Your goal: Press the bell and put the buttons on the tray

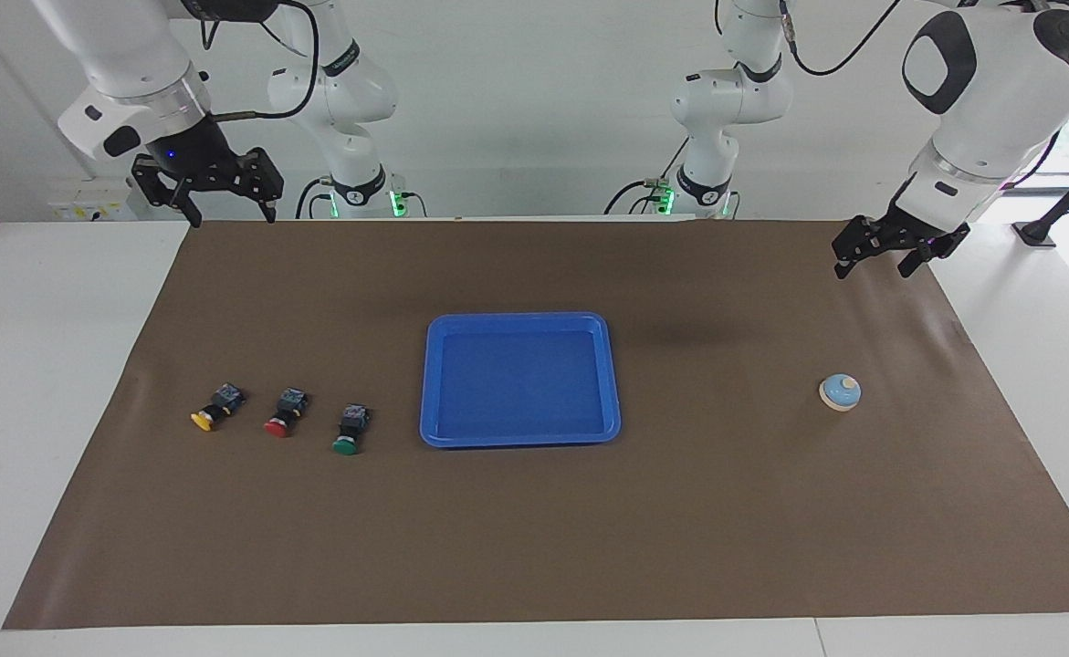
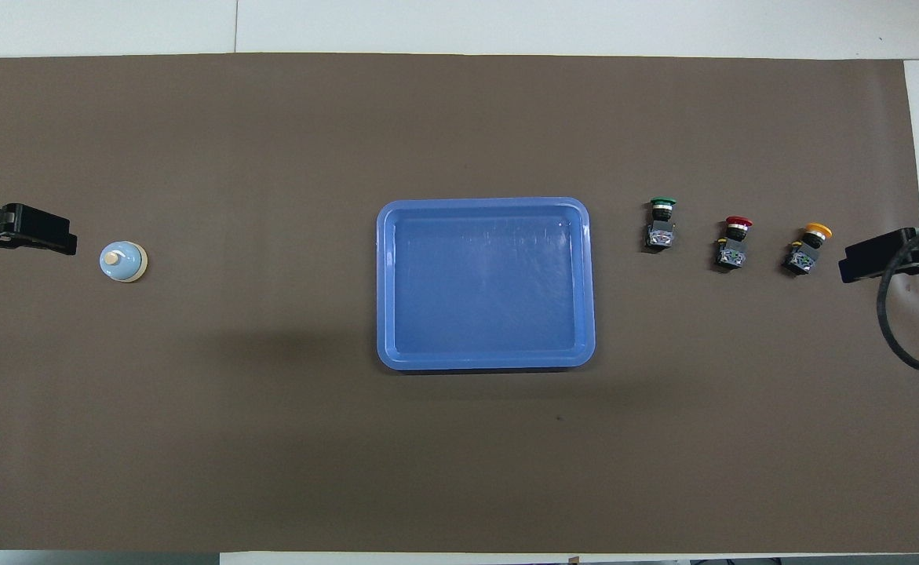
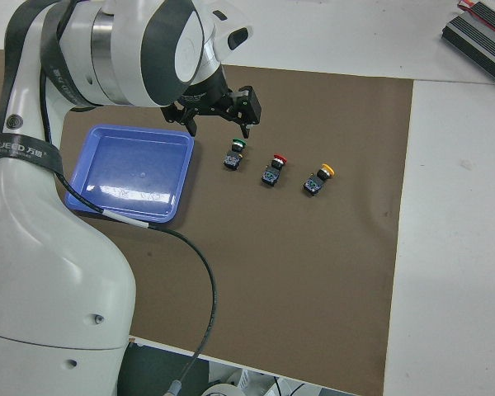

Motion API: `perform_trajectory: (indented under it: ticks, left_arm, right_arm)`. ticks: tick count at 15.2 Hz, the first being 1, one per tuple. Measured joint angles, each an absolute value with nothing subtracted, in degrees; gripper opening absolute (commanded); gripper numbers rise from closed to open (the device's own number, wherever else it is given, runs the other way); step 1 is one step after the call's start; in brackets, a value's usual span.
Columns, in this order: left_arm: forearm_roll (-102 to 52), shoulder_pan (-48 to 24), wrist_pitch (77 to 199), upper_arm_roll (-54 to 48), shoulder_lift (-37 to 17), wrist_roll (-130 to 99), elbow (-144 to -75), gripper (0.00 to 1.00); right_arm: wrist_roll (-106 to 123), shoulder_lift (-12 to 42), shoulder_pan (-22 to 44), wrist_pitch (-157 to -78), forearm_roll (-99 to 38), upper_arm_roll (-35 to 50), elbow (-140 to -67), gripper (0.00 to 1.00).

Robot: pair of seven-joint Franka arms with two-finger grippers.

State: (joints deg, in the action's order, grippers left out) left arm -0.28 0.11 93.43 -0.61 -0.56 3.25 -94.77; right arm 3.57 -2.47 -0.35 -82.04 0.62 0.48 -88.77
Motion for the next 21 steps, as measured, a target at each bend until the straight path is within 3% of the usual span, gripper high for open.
perform_trajectory:
  ticks: [7, 8, 9, 10, 11, 17, 21]
  left_arm:
    - [-0.28, 0.11, 93.43, -0.63, -0.56, 3.25, -94.77, 1.00]
    - [-0.28, 0.11, 93.47, -0.63, -0.56, 3.25, -94.77, 0.74]
    - [-0.29, 0.11, 93.88, -0.62, -0.56, 3.23, -94.83, 0.32]
    - [-0.29, 0.12, 94.74, -0.55, -0.56, 3.20, -95.05, 0.11]
    - [-0.29, 0.16, 95.40, -0.45, -0.53, 3.19, -95.50, 0.05]
    - [-0.28, 3.19, 108.40, 0.56, -0.83, 3.83, -106.55, 0.00]
    - [-0.28, 5.40, 116.97, 0.65, -4.52, 4.28, -110.95, 0.00]
  right_arm:
    - [3.57, -2.48, -0.35, -82.04, 0.62, 0.48, -88.81, 1.00]
    - [3.57, -2.48, -0.35, -82.04, 0.62, 0.48, -88.81, 1.00]
    - [3.57, -2.48, -0.35, -82.04, 0.62, 0.48, -88.82, 1.00]
    - [3.57, -2.49, -0.35, -82.04, 0.62, 0.48, -88.82, 1.00]
    - [3.57, -2.49, -0.35, -82.04, 0.62, 0.48, -88.83, 1.00]
    - [3.57, -2.49, -0.35, -82.04, 0.62, 0.48, -88.85, 1.00]
    - [3.57, -2.49, -0.35, -82.04, 0.62, 0.48, -88.86, 1.00]
